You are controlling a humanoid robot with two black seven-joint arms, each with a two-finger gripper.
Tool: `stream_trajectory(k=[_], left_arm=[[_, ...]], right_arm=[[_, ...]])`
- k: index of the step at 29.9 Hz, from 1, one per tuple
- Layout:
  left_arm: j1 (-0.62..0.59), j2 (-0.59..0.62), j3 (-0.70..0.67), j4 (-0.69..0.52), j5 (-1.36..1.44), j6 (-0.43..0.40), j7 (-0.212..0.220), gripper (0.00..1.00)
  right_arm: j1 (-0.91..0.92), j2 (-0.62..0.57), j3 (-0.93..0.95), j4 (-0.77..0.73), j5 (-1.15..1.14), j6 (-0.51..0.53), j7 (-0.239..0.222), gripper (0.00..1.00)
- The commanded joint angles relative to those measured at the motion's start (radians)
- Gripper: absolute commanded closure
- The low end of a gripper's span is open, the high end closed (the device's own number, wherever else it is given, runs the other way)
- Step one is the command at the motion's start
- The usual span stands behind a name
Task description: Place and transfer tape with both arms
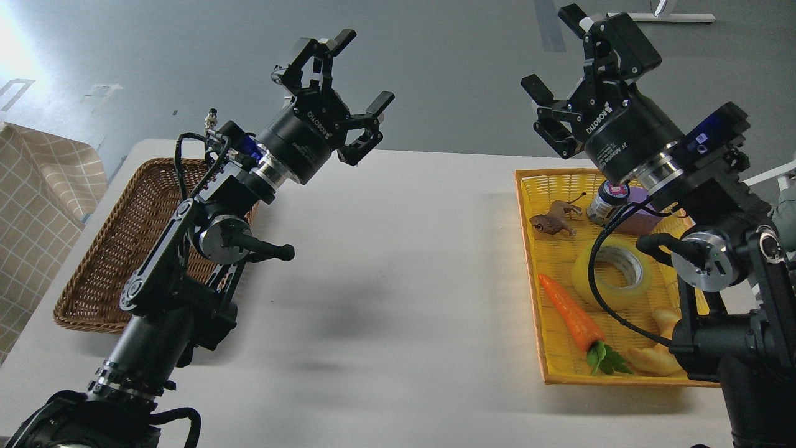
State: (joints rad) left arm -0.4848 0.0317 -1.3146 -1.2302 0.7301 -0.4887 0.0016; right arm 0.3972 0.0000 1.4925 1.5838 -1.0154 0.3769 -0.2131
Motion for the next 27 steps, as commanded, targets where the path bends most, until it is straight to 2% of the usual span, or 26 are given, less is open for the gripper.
stream_trajectory(k=[1, 18, 27], left_arm=[[0.0, 0.001, 0.0, 0.0, -0.001, 0.0, 0.0, 0.02], [0.0, 0.002, 0.001, 0.002, 0.012, 0.0, 0.008, 0.02], [0.008, 0.002, 0.003, -0.005, 0.014, 0.029, 0.009, 0.02]], right_arm=[[-0.006, 0.0, 0.0, 0.005, 0.0, -0.001, 0.0, 0.0], [-0.018, 0.0, 0.002, 0.022, 0.003, -0.001, 0.0, 0.0], [-0.029, 0.0, -0.001, 0.105, 0.009, 0.013, 0.0, 0.0]])
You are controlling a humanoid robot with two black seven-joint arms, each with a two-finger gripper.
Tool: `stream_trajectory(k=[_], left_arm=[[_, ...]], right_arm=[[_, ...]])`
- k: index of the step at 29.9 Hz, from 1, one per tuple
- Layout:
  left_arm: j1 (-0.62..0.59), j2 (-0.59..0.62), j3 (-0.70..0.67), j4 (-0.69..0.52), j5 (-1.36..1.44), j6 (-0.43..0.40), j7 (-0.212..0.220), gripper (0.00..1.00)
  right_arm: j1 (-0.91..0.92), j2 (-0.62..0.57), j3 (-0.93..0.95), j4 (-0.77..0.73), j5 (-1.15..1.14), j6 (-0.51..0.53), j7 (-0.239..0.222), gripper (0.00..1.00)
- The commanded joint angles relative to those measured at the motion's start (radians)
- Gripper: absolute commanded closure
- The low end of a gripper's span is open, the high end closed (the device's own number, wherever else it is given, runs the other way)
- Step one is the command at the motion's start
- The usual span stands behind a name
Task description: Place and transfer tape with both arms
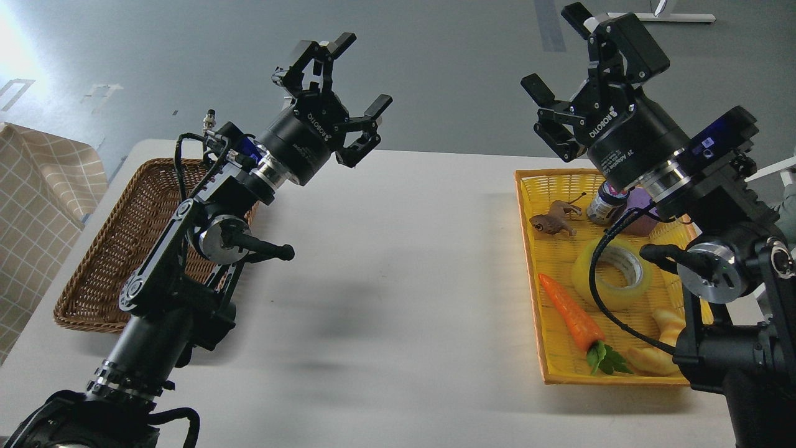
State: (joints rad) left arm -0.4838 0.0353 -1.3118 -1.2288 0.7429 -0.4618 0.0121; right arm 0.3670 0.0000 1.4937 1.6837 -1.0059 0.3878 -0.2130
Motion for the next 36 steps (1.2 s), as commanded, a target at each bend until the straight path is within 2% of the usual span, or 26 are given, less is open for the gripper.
stream_trajectory(k=[1, 16, 19, 20, 22, 27, 31, 36], left_arm=[[0.007, -0.002, 0.0, -0.006, 0.003, 0.002, -0.001, 0.02], [0.008, -0.008, -0.001, -0.015, 0.004, 0.003, 0.0, 0.02], [0.014, -0.003, -0.001, -0.015, 0.004, 0.008, 0.0, 0.02], [0.017, 0.0, -0.001, -0.015, 0.004, 0.012, 0.0, 0.02], [0.019, 0.003, -0.001, -0.015, 0.004, 0.015, 0.0, 0.02], [0.02, 0.006, 0.0, -0.015, 0.004, 0.018, 0.0, 0.02], [0.028, -0.005, 0.0, -0.015, 0.004, 0.02, 0.0, 0.02], [0.028, -0.006, 0.0, -0.014, 0.004, 0.022, 0.0, 0.02]], right_arm=[[0.003, 0.0, -0.003, 0.004, 0.0, 0.002, 0.0, 0.0], [0.0, 0.0, 0.003, -0.027, 0.001, -0.001, 0.0, 0.0], [0.012, -0.015, -0.003, -0.024, -0.013, -0.009, -0.023, 0.0], [0.021, -0.091, -0.01, -0.028, -0.011, -0.023, -0.055, 0.0], [0.029, -0.185, -0.015, -0.036, -0.011, -0.052, -0.075, 0.0], [0.029, -0.389, -0.015, -0.101, -0.011, -0.059, -0.078, 0.0], [0.01, -0.602, -0.015, -0.147, -0.011, -0.055, -0.078, 0.0], [-0.032, -0.759, -0.046, -0.156, -0.013, -0.024, -0.069, 0.0]])
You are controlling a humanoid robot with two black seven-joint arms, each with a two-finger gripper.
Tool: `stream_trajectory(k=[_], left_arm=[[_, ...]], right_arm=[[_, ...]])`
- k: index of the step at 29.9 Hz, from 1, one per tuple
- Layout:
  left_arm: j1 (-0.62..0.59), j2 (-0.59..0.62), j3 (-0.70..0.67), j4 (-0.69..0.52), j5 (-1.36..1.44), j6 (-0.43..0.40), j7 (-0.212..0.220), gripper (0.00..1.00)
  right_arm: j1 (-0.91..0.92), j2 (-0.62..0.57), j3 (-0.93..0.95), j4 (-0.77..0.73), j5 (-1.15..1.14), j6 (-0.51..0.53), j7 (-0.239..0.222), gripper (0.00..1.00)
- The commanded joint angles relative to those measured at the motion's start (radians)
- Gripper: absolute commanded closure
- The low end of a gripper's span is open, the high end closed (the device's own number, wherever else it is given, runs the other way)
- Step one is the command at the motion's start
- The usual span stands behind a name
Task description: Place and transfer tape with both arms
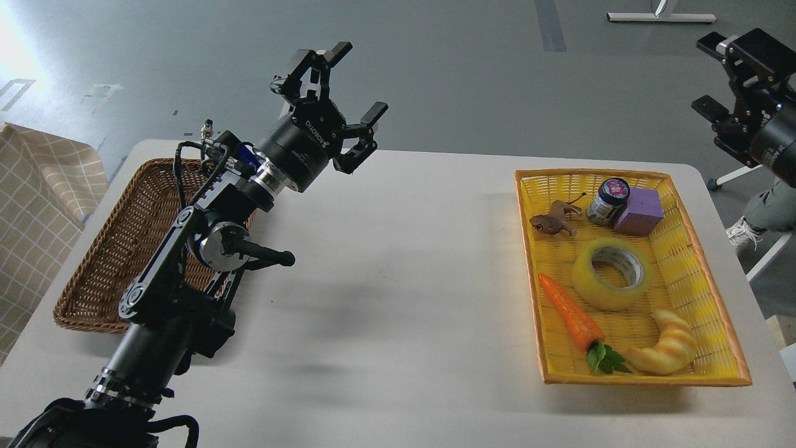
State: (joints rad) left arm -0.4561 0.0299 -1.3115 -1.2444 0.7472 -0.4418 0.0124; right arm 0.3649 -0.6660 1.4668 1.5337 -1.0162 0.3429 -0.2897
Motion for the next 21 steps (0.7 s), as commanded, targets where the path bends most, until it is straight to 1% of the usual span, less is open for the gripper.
stream_trajectory(k=[1, 3, 5, 6, 7, 9, 10, 12, 14, 16, 19, 21], left_arm=[[0.0, -0.001, 0.0, 0.002, 0.001, 0.005, 0.0, 0.02], [0.0, -0.001, 0.0, 0.002, 0.001, 0.009, 0.0, 0.02], [0.0, -0.001, 0.0, 0.002, 0.001, 0.014, 0.001, 0.02], [0.0, 0.001, 0.001, 0.003, 0.001, 0.018, 0.0, 0.02], [0.002, -0.001, 0.0, 0.002, 0.001, 0.02, 0.0, 0.02], [0.004, -0.001, 0.0, 0.003, 0.001, 0.026, 0.0, 0.02], [0.008, -0.002, 0.0, 0.003, 0.001, 0.034, 0.0, 0.02], [0.01, -0.002, 0.0, 0.002, 0.001, 0.041, 0.0, 0.02], [0.011, 0.001, 0.0, 0.002, 0.001, 0.041, 0.0, 0.02], [0.013, 0.004, 0.0, 0.002, 0.001, 0.041, 0.0, 0.02], [0.014, 0.007, 0.0, 0.003, 0.001, 0.043, -0.005, 0.02], [0.013, 0.01, -0.002, 0.003, 0.001, 0.045, -0.011, 0.02]], right_arm=[[-0.049, -0.118, -0.019, -0.004, -0.004, 0.028, 0.011, 0.0], [-0.073, -0.136, -0.022, -0.003, -0.011, 0.037, 0.017, 0.0], [-0.103, -0.175, -0.02, -0.003, -0.071, 0.054, 0.035, 0.0], [-0.113, -0.19, -0.022, -0.001, -0.129, 0.064, 0.07, 0.0], [-0.124, -0.193, -0.022, 0.005, -0.189, 0.077, 0.131, 0.0], [-0.138, -0.193, -0.022, 0.006, -0.258, 0.096, 0.2, 0.0], [-0.152, -0.193, -0.022, 0.006, -0.339, 0.1, 0.248, 0.0], [-0.155, -0.176, -0.022, 0.005, -0.462, 0.1, 0.286, 0.0], [-0.155, -0.15, -0.02, 0.003, -0.509, 0.099, 0.297, 0.0], [-0.149, -0.121, -0.005, 0.002, -0.498, 0.105, 0.294, 0.0], [-0.139, -0.107, 0.003, 0.005, -0.495, 0.105, 0.285, 0.0], [-0.147, -0.106, 0.045, 0.017, -0.483, 0.117, 0.284, 0.0]])
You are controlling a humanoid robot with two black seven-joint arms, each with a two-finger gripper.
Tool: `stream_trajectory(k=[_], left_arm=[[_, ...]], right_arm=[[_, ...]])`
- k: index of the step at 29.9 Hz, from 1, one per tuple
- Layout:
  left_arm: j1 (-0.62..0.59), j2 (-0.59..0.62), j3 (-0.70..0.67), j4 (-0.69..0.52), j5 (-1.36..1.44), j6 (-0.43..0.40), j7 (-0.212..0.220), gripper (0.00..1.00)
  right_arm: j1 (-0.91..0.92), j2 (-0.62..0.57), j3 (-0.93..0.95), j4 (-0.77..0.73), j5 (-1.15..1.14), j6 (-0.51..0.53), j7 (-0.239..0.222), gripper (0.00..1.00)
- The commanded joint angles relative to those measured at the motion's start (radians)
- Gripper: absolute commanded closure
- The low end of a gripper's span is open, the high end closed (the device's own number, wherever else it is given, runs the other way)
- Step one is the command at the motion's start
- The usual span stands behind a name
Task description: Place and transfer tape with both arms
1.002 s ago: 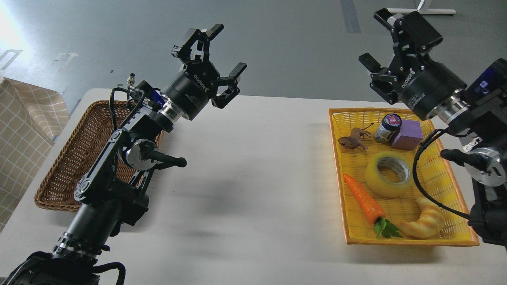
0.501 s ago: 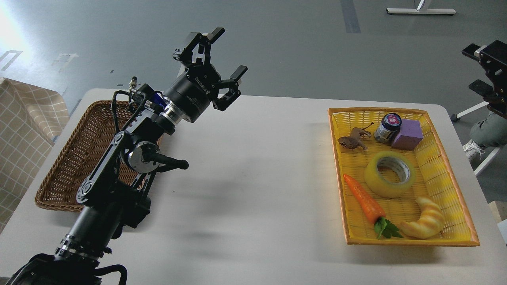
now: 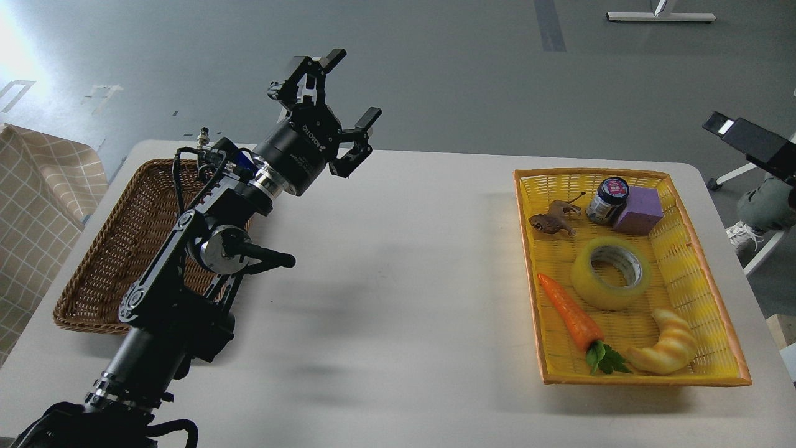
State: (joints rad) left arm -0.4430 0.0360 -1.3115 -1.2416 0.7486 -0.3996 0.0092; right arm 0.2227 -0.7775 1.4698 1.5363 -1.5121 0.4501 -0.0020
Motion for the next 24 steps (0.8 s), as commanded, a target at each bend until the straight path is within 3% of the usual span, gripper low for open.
stream_trajectory(k=[1, 6, 10, 11, 16, 18, 22, 24], left_arm=[[0.0, 0.004, -0.002, 0.001, 0.0, 0.002, -0.008, 0.02], [0.0, -0.005, -0.005, 0.001, 0.0, 0.019, -0.012, 0.02], [-0.005, -0.005, -0.005, 0.002, 0.0, 0.021, -0.012, 0.02], [-0.009, -0.005, -0.006, 0.005, 0.0, 0.021, -0.012, 0.02], [-0.013, -0.005, -0.009, 0.01, 0.0, 0.022, -0.014, 0.02], [-0.006, -0.008, -0.009, 0.01, 0.0, 0.022, -0.014, 0.02], [-0.002, -0.01, -0.011, 0.01, -0.002, 0.022, -0.014, 0.02], [0.0, -0.01, -0.011, 0.01, -0.002, 0.022, -0.014, 0.02]], right_arm=[[-0.005, 0.006, 0.043, 0.015, 0.013, 0.01, -0.004, 0.0], [-0.003, 0.0, 0.075, -0.012, 0.019, 0.039, 0.005, 0.0], [-0.034, 0.006, 0.063, 0.011, -0.017, 0.039, -0.03, 0.0], [-0.051, 0.001, 0.049, 0.024, -0.067, 0.039, -0.051, 0.0], [-0.039, -0.006, -0.014, 0.061, -0.329, 0.039, -0.069, 0.0], [-0.014, 0.006, -0.042, 0.061, -0.428, 0.039, -0.105, 0.01], [0.024, 0.059, -0.158, 0.062, -0.49, 0.039, -0.261, 0.03], [0.026, 0.11, -0.18, 0.062, -0.485, 0.039, -0.274, 0.03]])
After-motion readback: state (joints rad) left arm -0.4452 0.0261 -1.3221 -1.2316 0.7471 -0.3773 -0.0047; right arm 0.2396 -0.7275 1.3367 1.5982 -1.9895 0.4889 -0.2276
